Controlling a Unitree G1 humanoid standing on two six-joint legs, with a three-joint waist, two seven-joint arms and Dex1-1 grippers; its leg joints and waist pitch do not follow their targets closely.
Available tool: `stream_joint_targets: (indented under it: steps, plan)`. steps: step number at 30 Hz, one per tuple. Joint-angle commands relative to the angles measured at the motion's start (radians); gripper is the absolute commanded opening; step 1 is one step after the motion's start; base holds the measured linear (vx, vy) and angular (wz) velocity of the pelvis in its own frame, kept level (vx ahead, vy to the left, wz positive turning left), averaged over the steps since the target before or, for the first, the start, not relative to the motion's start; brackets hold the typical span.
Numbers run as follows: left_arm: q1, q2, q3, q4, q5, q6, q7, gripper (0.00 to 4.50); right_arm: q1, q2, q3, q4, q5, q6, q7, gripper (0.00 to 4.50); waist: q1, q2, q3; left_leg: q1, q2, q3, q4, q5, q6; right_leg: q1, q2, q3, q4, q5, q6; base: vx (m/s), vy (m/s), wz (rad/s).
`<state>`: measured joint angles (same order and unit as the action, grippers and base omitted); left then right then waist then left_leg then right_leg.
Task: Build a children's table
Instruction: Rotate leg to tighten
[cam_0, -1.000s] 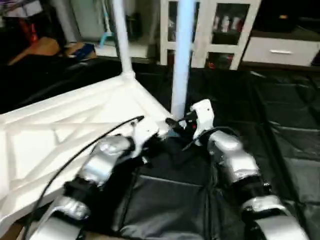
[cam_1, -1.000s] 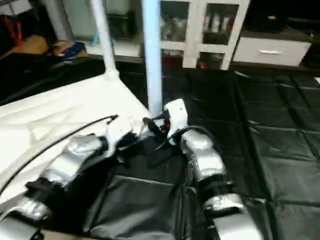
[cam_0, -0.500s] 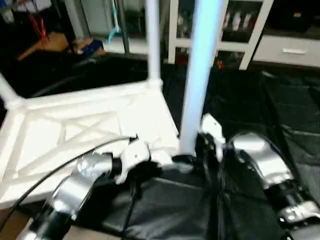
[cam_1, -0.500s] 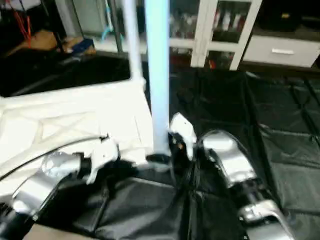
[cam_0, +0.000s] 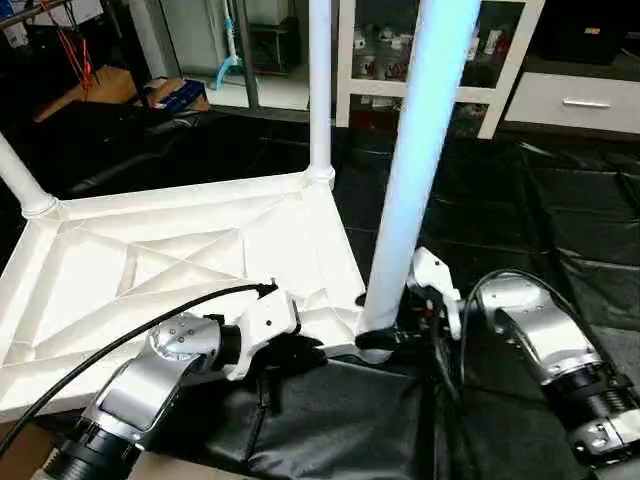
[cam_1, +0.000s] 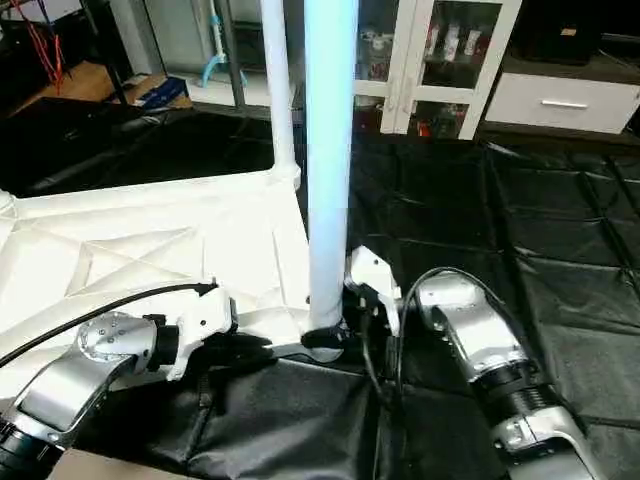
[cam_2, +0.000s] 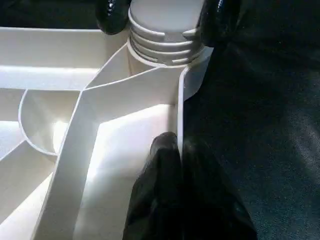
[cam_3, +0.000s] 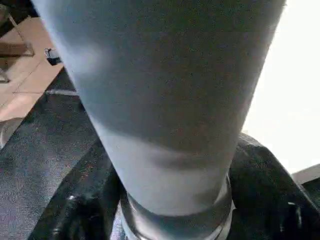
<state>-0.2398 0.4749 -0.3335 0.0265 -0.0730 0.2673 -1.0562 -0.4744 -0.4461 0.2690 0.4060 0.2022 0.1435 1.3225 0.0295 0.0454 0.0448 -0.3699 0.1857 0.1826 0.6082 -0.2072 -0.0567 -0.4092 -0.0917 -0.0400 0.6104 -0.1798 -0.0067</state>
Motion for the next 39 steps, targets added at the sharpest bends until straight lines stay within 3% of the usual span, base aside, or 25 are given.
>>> stream_joint_targets:
  steps: [1,10,15,16,18,20,23,24,27,28,29,30,33,36,38,39]
  plan:
    - [-0.003,-0.001,0.007,-0.054,-0.041,-0.004,-0.023,0.00,0.011,-0.010,0.002,-0.010,-0.012,0.008,0.009,2.62,-0.003,-0.004,-0.063,0.008,0.037,-0.008,-0.072,-0.156,0.090,0.051,-0.035,0.027,-0.061,-0.097,-0.276,0.000,0.000,0.00]
    - [0.001,0.002,0.005,-0.061,-0.044,0.006,-0.021,0.00,0.014,-0.001,0.000,-0.010,0.001,0.019,-0.001,2.54,-0.003,-0.005,-0.063,0.009,0.037,-0.008,-0.072,-0.165,0.082,0.050,-0.034,0.027,-0.062,-0.120,-0.270,0.000,0.000,0.00]
    - [-0.010,-0.013,0.002,-0.030,-0.016,0.000,0.015,0.00,0.003,0.046,-0.017,0.033,-0.037,0.007,-0.129,2.54,-0.008,-0.006,-0.061,0.007,0.036,-0.008,-0.073,-0.164,0.077,0.050,-0.035,0.028,-0.063,-0.128,-0.269,0.000,0.000,0.00]
    - [-0.041,-0.041,-0.011,0.037,0.052,0.001,0.100,0.00,-0.014,0.098,-0.033,0.083,-0.080,0.018,-0.283,2.54,-0.012,-0.008,-0.062,0.006,0.036,-0.009,-0.074,-0.164,0.069,0.051,-0.034,0.027,-0.063,-0.137,-0.262,0.000,0.000,0.00]
    - [-0.059,-0.061,-0.012,0.074,0.076,0.007,0.142,0.00,-0.022,0.129,-0.047,0.106,-0.096,0.029,-0.369,2.54,-0.022,-0.006,-0.053,0.011,0.032,-0.008,-0.080,-0.223,0.036,0.046,-0.033,0.028,-0.073,-0.228,-0.244,0.000,0.000,0.00]
    - [-0.069,-0.073,-0.011,0.096,0.088,0.012,0.167,0.00,-0.026,0.148,-0.056,0.117,-0.102,0.036,-0.417,2.54,-0.030,-0.007,-0.057,0.011,0.032,-0.013,-0.082,-0.253,0.013,0.049,-0.037,0.027,-0.076,-0.278,-0.221,0.000,0.000,0.00]
    - [-0.143,-0.139,0.008,0.224,0.126,0.005,0.297,0.00,-0.065,0.241,-0.113,0.199,-0.106,0.077,-0.651,2.54,-0.038,-0.004,-0.053,0.014,0.029,-0.011,-0.083,-0.282,0.005,0.038,-0.032,0.028,-0.082,-0.299,-0.211,0.000,0.000,0.00]
    - [-0.193,-0.178,0.029,0.303,0.140,0.003,0.382,0.00,-0.098,0.295,-0.154,0.261,-0.095,0.085,-0.784,2.54,-0.041,0.002,-0.053,0.019,0.026,-0.012,-0.082,-0.302,-0.013,0.035,-0.033,0.028,-0.085,-0.335,-0.203,0.000,0.000,0.00]
    - [-0.299,-0.245,0.086,0.462,0.135,-0.015,0.540,0.00,-0.163,0.392,-0.241,0.376,-0.054,0.066,-1.032,2.53,-0.045,0.000,-0.057,0.024,0.023,-0.016,-0.081,-0.317,-0.034,0.032,-0.037,0.026,-0.093,-0.374,-0.184,0.000,0.000,0.00]
    - [-0.323,-0.256,0.093,0.500,0.137,-0.026,0.569,0.00,-0.176,0.412,-0.254,0.398,-0.045,0.057,-1.072,2.53,-0.047,-0.007,-0.059,0.019,0.022,-0.016,-0.082,-0.305,-0.029,0.035,-0.037,0.027,-0.090,-0.354,-0.185,0.000,0.000,0.00]
    - [-0.349,-0.267,0.100,0.543,0.144,-0.042,0.601,0.00,-0.189,0.434,-0.266,0.421,-0.046,0.034,-1.122,2.53,-0.044,-0.005,-0.061,0.016,0.022,-0.017,-0.082,-0.289,-0.024,0.039,-0.039,0.026,-0.088,-0.330,-0.187,0.000,0.000,0.00]
    - [-0.366,-0.274,0.105,0.572,0.149,-0.054,0.622,0.00,-0.197,0.449,-0.274,0.435,-0.048,0.017,-1.154,2.52,-0.041,-0.002,-0.061,0.018,0.023,-0.014,-0.081,-0.280,-0.014,0.032,-0.038,0.028,-0.089,-0.300,-0.193,0.000,0.000,0.00]
    - [-0.388,-0.285,0.111,0.613,0.161,-0.075,0.650,0.00,-0.208,0.477,-0.286,0.450,-0.054,-0.020,-1.203,2.52,-0.034,-0.007,-0.065,0.007,0.024,-0.013,-0.078,-0.214,0.015,0.046,-0.040,0.027,-0.078,-0.200,-0.215,0.000,0.000,0.00]
    - [-0.411,-0.299,0.114,0.665,0.169,-0.108,0.664,0.00,-0.228,0.524,-0.303,0.461,-0.037,-0.068,-1.154,2.51,-0.024,-0.003,-0.070,0.008,0.025,-0.010,-0.074,-0.161,0.040,0.049,-0.041,0.027,-0.070,-0.139,-0.229,0.000,0.000,0.00]
    - [-0.406,-0.296,0.107,0.666,0.169,-0.123,0.646,0.00,-0.218,0.539,-0.301,0.409,0.018,-0.063,-0.974,2.51,-0.021,-0.002,-0.070,0.006,0.025,-0.010,-0.072,-0.151,0.061,0.053,-0.040,0.025,-0.067,-0.104,-0.242,0.000,0.000,0.00]
    - [-0.409,-0.295,0.105,0.677,0.168,-0.134,0.643,0.00,-0.219,0.542,-0.299,0.403,0.033,-0.067,-0.934,3.06,-0.020,-0.004,-0.070,0.003,0.026,-0.010,-0.072,-0.133,0.072,0.055,-0.041,0.026,-0.064,-0.079,-0.249,0.000,0.000,0.00]
